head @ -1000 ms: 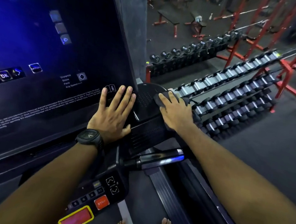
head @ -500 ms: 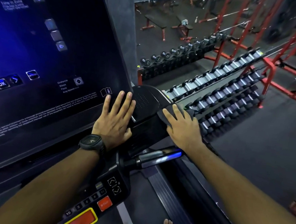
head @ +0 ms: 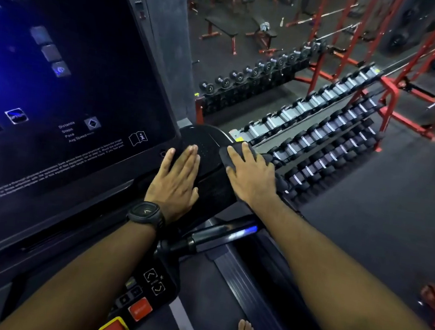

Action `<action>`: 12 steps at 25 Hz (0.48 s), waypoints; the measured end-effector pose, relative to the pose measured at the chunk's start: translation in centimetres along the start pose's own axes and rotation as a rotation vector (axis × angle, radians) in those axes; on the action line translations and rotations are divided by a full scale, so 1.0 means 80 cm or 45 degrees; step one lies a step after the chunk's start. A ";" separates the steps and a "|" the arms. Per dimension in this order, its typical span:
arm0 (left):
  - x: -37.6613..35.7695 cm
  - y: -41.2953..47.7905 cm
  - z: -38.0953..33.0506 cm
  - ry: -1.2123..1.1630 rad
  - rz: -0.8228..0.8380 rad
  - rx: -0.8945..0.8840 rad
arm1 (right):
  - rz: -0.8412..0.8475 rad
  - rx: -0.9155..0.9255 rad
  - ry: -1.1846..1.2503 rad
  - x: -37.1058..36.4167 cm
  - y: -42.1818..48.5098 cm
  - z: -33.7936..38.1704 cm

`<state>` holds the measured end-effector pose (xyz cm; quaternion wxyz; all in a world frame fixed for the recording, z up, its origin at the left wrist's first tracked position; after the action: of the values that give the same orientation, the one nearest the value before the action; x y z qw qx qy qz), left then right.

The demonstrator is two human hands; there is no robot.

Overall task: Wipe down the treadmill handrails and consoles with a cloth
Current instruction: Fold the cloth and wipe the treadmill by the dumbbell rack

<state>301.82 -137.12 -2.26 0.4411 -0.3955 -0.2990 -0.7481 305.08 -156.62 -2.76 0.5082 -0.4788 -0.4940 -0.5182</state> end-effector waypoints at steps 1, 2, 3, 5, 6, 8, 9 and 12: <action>0.000 0.002 -0.002 -0.001 0.023 -0.040 | -0.013 0.039 -0.012 0.000 0.002 -0.001; 0.001 0.003 -0.001 -0.014 0.044 -0.063 | -0.050 0.103 -0.012 -0.006 -0.004 -0.010; -0.001 0.004 0.000 -0.019 0.046 -0.071 | -0.085 0.142 -0.024 -0.012 -0.017 -0.022; -0.006 0.008 0.000 0.009 0.011 -0.076 | -0.115 0.152 -0.040 -0.013 -0.021 -0.029; -0.007 0.010 -0.002 -0.002 0.012 -0.089 | -0.107 0.120 -0.008 -0.010 -0.007 -0.022; -0.013 0.015 -0.009 -0.056 0.016 -0.133 | 0.002 0.048 0.071 -0.001 0.035 0.007; -0.017 0.018 -0.011 -0.075 0.011 -0.160 | 0.042 0.045 0.076 -0.001 0.048 0.017; -0.021 0.022 -0.016 -0.145 0.013 -0.199 | -0.081 0.177 0.025 -0.012 0.042 0.011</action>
<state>303.51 -138.20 -4.20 0.3951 -0.4720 -0.2623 -0.7431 308.48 -155.65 -3.61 0.5283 -0.4214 -0.5387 -0.5031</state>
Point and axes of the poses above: each hand's wrist, its own y-axis towards the middle knuckle, its own x-axis out of the back of the hand, z = x × y, the point moved 1 cm from there along y, towards the middle knuckle, and after that the axes turned 3 degrees about -x, right-handed, at the moved point
